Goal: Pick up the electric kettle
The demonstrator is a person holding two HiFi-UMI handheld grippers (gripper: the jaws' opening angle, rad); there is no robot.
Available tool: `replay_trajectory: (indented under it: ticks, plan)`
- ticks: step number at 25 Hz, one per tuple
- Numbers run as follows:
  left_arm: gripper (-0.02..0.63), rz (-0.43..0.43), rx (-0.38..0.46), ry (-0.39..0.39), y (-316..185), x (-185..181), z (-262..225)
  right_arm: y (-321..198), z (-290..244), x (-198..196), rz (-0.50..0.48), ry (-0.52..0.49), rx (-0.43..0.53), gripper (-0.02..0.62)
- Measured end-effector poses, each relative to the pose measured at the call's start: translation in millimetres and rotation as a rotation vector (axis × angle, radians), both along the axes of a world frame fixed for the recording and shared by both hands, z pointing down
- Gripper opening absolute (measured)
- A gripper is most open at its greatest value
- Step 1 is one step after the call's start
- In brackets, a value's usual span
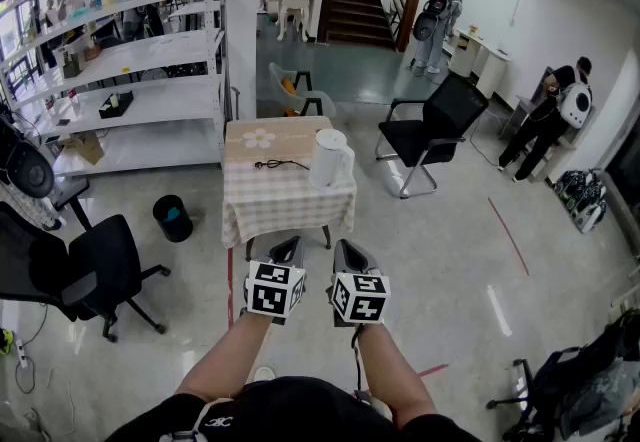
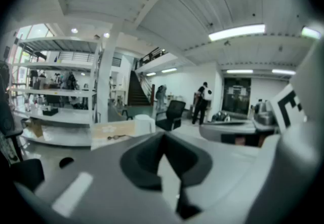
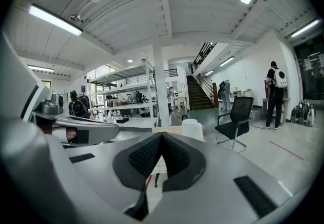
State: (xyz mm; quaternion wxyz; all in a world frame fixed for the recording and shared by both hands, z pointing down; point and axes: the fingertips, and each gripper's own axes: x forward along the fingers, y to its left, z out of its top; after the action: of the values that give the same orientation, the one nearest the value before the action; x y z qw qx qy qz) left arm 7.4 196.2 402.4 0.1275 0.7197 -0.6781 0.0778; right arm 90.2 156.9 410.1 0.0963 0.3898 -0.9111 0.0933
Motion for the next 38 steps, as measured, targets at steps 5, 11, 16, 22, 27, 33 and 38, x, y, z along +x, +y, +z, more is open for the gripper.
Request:
replay_trajectory:
  ticks: [5, 11, 16, 22, 27, 33, 38]
  plan:
    - [-0.002, 0.002, -0.003, 0.005, -2, -7, 3, -2, 2, -8, -0.001, 0.012, 0.004, -0.002]
    - [-0.002, 0.012, -0.005, 0.010, -9, -19, 7, -8, -1, -21, 0.005, -0.019, 0.003, -0.002]
    - [-0.002, 0.030, -0.008, 0.010, -21, -27, 7, -20, -4, -29, 0.038, -0.014, 0.018, -0.002]
    - [-0.002, 0.061, -0.011, 0.009, -33, -47, 8, -31, -7, -46, 0.078, -0.027, 0.017, -0.002]
    - [-0.002, 0.096, -0.016, 0.009, -40, -67, 15, -35, -3, -63, 0.113, -0.029, 0.019, -0.002]
    - [-0.002, 0.127, -0.030, 0.023, -47, -89, 24, -39, 2, -75, 0.156, -0.017, 0.019, -0.002]
    - [-0.002, 0.165, -0.047, 0.024, -56, -88, 34, -47, 15, -77, 0.179, -0.001, -0.002, -0.002]
